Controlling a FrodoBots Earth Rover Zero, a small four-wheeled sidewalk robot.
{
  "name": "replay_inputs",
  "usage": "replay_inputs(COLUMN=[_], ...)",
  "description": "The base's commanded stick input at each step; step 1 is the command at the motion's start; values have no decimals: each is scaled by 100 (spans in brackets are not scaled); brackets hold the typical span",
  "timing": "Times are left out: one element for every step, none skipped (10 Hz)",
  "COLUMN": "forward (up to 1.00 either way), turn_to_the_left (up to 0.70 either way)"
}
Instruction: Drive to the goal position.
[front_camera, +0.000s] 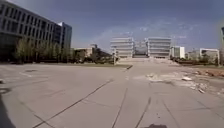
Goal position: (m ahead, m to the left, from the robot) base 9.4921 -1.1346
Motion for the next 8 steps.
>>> replay_inputs(forward=[70,70,70,70,70,70,70,70], turn_to_the_left=[-8,-34,-34,-34,-34,-34,-34,-34])
